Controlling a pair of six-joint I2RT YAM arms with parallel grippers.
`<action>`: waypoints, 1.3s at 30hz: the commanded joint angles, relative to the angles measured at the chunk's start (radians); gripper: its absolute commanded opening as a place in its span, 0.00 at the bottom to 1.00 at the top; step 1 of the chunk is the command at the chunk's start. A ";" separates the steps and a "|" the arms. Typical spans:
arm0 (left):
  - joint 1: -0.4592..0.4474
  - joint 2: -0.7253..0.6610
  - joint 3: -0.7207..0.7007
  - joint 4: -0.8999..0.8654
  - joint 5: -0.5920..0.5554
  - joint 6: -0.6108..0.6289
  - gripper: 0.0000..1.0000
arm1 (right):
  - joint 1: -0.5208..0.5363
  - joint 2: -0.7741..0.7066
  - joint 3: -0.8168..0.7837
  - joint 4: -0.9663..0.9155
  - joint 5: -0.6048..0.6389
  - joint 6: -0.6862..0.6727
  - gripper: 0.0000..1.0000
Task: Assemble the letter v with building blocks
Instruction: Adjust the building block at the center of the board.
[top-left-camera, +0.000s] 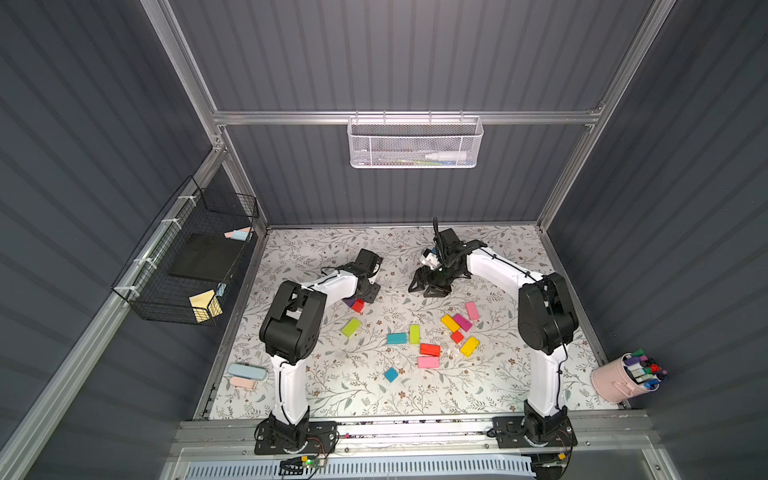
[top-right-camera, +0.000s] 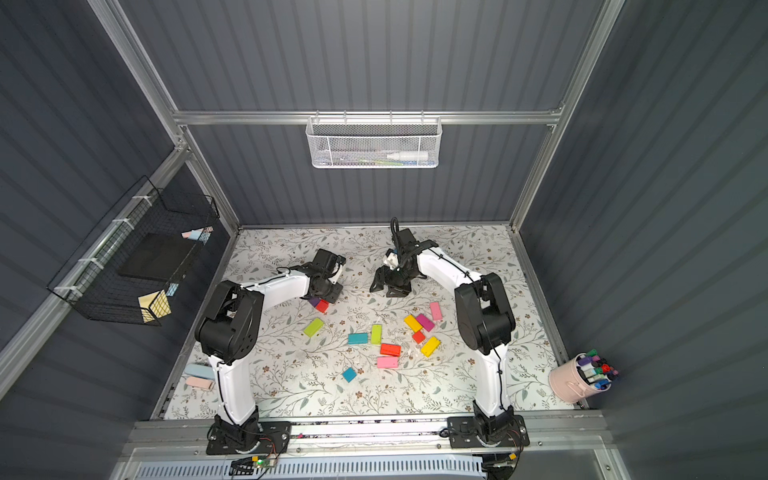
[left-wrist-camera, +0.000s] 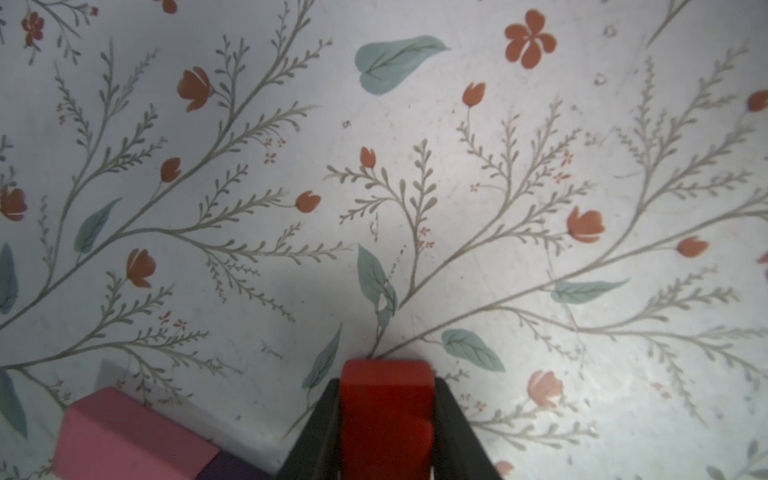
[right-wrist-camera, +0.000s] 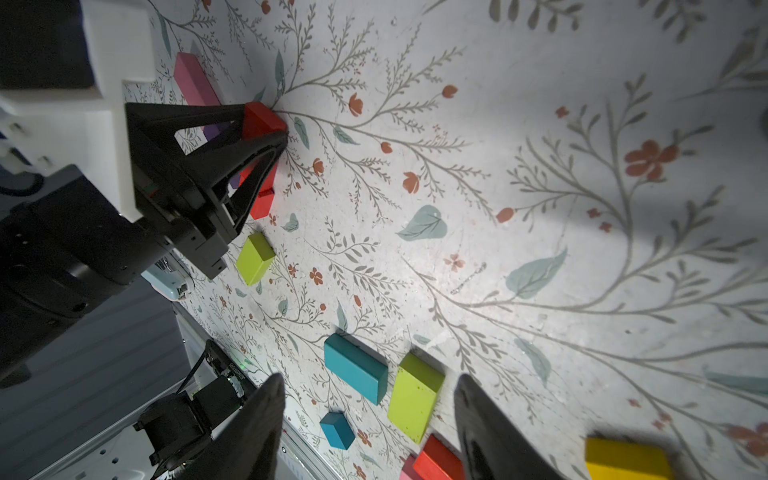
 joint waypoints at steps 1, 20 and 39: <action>0.004 0.001 -0.031 -0.093 -0.053 0.011 0.24 | 0.008 0.021 0.027 -0.016 0.003 0.002 0.65; 0.091 -0.135 -0.015 0.122 -0.239 -0.285 1.00 | 0.150 0.067 0.081 0.034 0.110 0.062 0.58; 0.253 -0.060 -0.123 0.281 0.072 -0.414 0.74 | 0.292 0.224 0.072 0.383 0.047 0.377 0.00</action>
